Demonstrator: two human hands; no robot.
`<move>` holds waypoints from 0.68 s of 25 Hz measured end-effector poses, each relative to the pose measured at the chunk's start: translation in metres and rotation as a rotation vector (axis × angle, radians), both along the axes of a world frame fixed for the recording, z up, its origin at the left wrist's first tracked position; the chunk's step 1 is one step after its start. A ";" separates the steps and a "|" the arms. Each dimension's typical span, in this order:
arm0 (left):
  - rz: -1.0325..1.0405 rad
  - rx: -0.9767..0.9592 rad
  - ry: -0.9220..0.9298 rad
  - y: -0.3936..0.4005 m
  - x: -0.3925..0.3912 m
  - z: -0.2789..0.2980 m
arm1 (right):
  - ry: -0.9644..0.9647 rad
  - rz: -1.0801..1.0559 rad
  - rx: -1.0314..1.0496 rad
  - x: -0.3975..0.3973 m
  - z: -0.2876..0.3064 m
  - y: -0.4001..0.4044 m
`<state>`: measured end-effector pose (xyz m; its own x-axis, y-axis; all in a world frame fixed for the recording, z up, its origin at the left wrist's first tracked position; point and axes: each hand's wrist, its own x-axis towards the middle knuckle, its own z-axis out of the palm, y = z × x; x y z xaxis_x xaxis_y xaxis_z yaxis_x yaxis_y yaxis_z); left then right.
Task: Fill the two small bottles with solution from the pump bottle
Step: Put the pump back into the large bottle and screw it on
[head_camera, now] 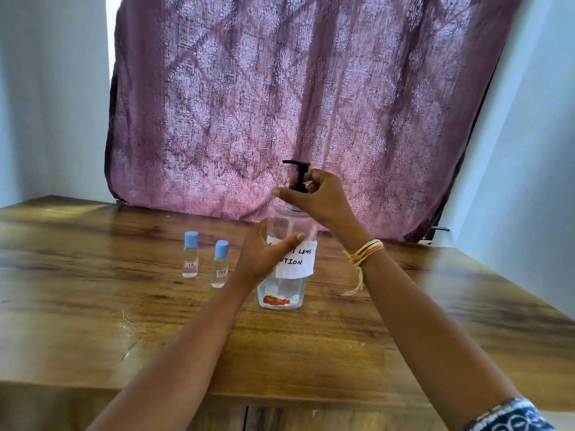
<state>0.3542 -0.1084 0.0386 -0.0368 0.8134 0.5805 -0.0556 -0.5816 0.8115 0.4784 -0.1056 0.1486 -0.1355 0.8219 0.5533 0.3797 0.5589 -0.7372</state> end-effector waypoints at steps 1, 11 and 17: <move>0.006 0.005 0.000 0.000 0.000 0.000 | -0.005 0.005 -0.005 -0.001 -0.002 0.000; -0.006 -0.008 -0.021 0.000 0.001 -0.001 | 0.113 0.182 -0.122 0.007 -0.001 -0.001; -0.027 0.016 -0.023 -0.002 0.000 0.000 | 0.165 0.519 -0.217 0.015 0.000 0.002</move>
<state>0.3542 -0.1104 0.0381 -0.0281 0.8047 0.5930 -0.0904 -0.5928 0.8002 0.4933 -0.1033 0.1488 -0.4769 0.7676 0.4282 -0.0335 0.4709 -0.8815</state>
